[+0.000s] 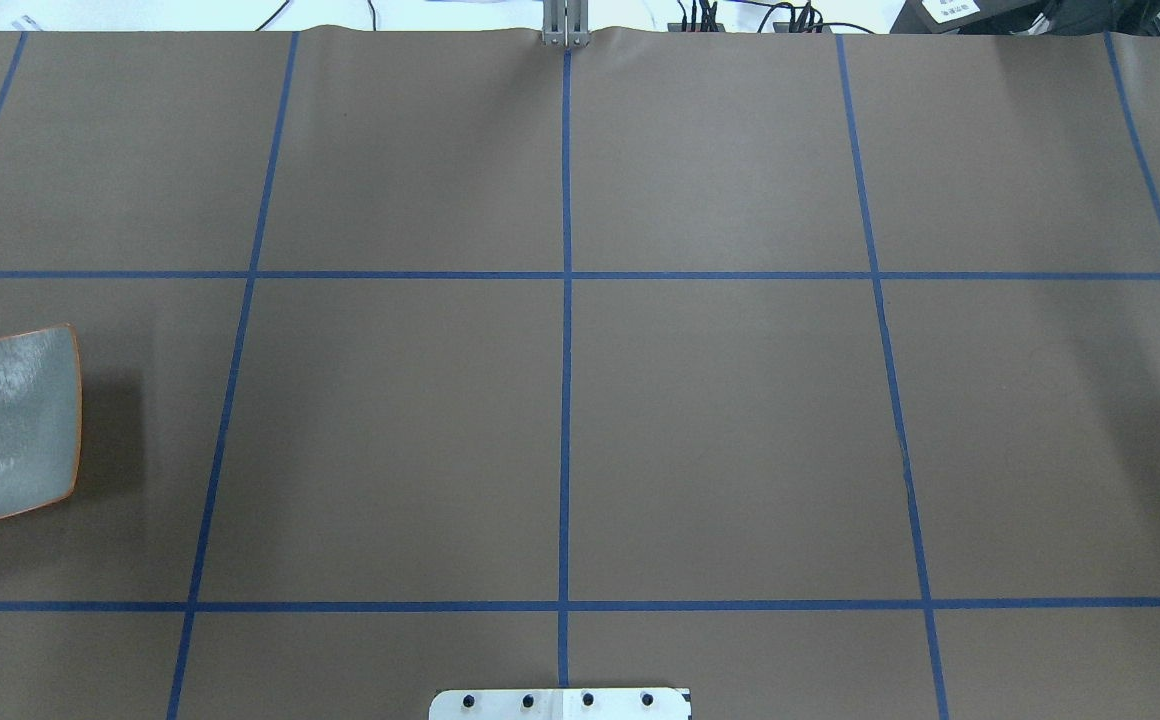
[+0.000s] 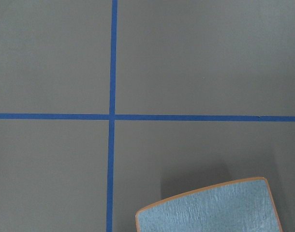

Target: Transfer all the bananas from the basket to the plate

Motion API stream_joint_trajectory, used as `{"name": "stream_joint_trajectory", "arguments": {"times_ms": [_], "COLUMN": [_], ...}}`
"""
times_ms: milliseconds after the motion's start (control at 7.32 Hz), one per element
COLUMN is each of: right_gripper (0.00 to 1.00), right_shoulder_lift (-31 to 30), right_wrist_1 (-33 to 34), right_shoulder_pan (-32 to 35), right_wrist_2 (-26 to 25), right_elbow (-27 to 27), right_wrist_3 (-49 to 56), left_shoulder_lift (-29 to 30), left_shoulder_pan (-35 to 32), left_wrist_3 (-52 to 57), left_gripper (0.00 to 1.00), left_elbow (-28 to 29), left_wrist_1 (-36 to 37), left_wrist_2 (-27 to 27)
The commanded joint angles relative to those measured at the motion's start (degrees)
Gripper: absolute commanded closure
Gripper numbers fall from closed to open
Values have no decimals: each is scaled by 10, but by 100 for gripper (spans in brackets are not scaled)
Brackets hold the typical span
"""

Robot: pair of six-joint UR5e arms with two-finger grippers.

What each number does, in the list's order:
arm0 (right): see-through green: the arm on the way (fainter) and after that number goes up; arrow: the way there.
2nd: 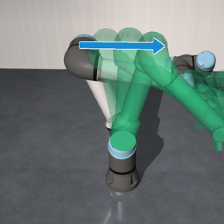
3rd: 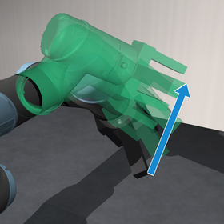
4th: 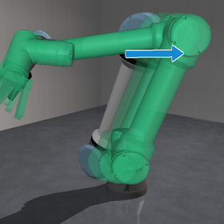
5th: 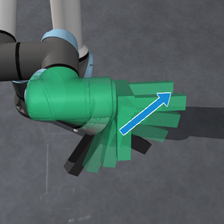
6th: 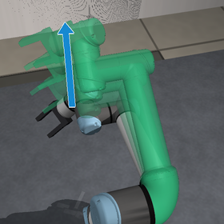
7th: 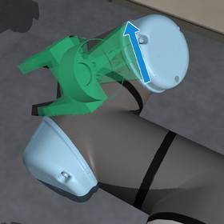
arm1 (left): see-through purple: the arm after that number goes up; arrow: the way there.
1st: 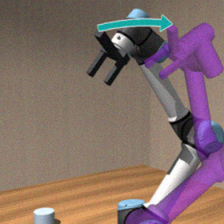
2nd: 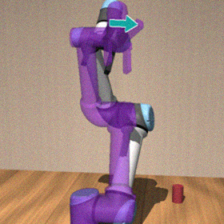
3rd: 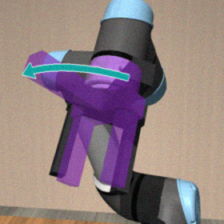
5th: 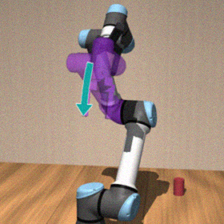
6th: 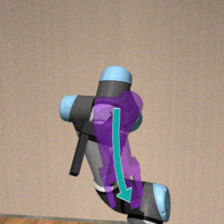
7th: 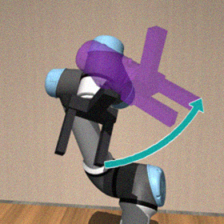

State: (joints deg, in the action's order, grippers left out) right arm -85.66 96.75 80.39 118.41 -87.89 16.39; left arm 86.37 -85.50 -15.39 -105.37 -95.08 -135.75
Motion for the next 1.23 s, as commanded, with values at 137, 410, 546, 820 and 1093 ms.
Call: {"name": "stream_joint_trajectory", "arguments": {"times_ms": [137,410,546,820,1093], "right_gripper": [100,100,100,100,100], "right_shoulder_lift": [43,87,108,178,191], "right_wrist_1": [1,-2,-2,-12,-160], "right_shoulder_pan": [-2,-24,-56,-111,-178], "right_wrist_2": [98,119,118,111,83], "right_elbow": [-45,-68,-89,-103,-99], "right_wrist_3": [-170,-288,-343,-475,-674], "left_shoulder_lift": [27,89,127,190,239], "left_shoulder_pan": [32,84,106,160,208], "left_wrist_3": [-30,-134,-181,-232,-336], "left_gripper": [0,0,0,0,0], "left_elbow": [3,6,9,24,23], "left_wrist_1": [-12,-13,-12,-11,-12], "left_wrist_2": [0,0,0,0,-12]}}
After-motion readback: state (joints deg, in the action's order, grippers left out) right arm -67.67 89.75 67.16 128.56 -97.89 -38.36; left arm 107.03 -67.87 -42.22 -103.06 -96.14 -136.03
